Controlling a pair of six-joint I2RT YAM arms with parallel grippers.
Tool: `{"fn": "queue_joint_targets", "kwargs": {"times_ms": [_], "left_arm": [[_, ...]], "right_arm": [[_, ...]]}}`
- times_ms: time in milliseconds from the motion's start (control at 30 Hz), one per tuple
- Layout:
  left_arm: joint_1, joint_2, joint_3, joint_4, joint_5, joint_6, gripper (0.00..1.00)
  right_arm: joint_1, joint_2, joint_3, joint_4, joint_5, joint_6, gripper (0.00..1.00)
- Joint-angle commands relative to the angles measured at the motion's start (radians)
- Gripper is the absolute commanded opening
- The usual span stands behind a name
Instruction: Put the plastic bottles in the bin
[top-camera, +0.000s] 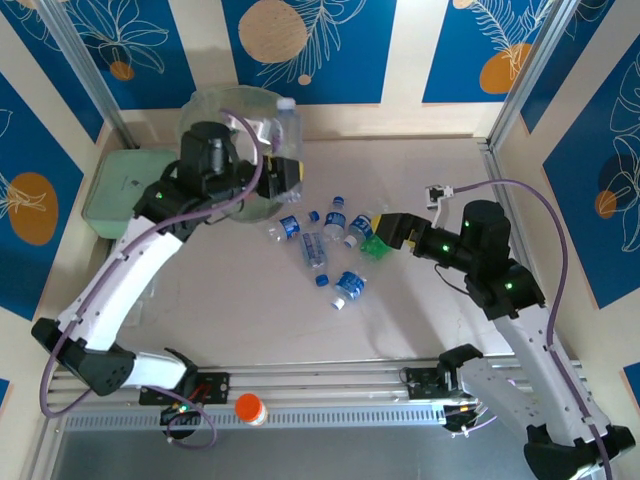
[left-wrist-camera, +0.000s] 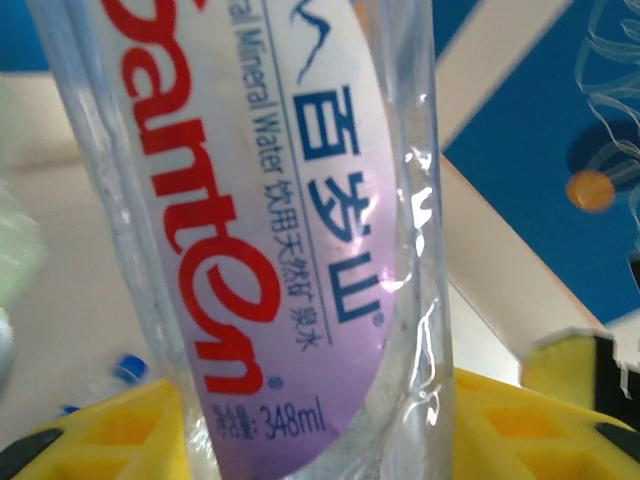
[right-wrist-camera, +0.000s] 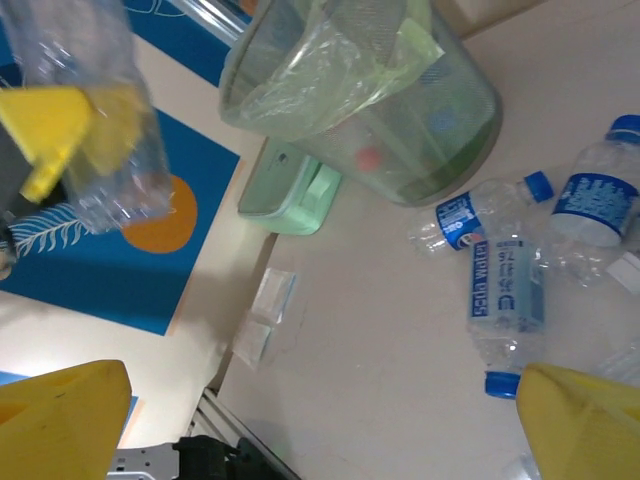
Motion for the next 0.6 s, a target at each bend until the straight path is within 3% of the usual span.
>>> {"fn": "queue_joint_targets", "kwargs": {"times_ms": [0, 300, 567], "left_arm": [[0.053, 0.049, 0.101, -0.081, -0.124, 0.027, 0.49], [0.18, 0.198, 0.294, -0.087, -0.264, -0.067, 0.47], [0.212, 0.412, 0.569, -0.225, -0.441, -0.158, 0.49]], "right_arm": [[-0.038, -0.01, -0.012, -0.043, -0.032, -0.033, 0.99], [-0.104, -0.013, -0.043, -0.1, 0.036, -0.054, 0.99], [-0.126, -0.031, -0.132, -0.114, 0.114, -0.001, 0.99]]}}
